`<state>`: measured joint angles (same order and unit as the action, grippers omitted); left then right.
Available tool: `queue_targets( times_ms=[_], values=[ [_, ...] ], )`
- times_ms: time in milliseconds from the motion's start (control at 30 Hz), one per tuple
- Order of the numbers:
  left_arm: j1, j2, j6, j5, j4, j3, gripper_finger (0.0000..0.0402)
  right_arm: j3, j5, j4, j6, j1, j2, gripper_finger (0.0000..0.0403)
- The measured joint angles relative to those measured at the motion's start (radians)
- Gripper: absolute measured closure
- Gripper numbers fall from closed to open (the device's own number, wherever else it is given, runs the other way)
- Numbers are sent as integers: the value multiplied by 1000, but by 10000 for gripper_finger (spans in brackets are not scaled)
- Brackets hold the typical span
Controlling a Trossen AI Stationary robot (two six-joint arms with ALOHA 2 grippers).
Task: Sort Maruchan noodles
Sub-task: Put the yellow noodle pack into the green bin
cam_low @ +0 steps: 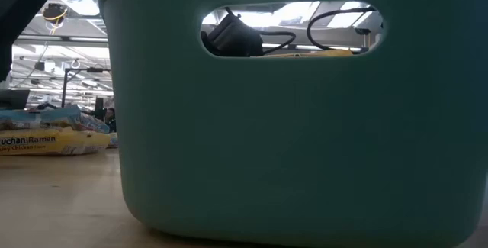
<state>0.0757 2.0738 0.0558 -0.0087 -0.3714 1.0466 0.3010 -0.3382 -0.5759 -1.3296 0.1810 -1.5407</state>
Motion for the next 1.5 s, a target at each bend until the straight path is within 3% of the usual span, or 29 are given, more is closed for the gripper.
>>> queue_targets(
  times_ms=[233,500,633,1033,1233,1367,1500],
  values=[
    [0,3,0,1,-21,-1,305,60,18,22,77,1,-3,139],
    [-3,-21,1,-4,12,-2,305,67,-29,14,143,2,2,246],
    [-13,-66,23,-52,106,-2,305,69,-30,-14,206,2,4,285],
    [-102,-378,21,-244,499,-1,305,64,18,40,466,2,169,293],
    [-184,-562,-73,-299,699,-17,305,117,72,36,605,3,244,298],
    [-258,-667,-147,-304,687,-92,305,190,134,43,695,12,245,293],
    [-341,-740,-264,-316,633,-204,305,305,165,163,803,40,244,296]
  ],
)
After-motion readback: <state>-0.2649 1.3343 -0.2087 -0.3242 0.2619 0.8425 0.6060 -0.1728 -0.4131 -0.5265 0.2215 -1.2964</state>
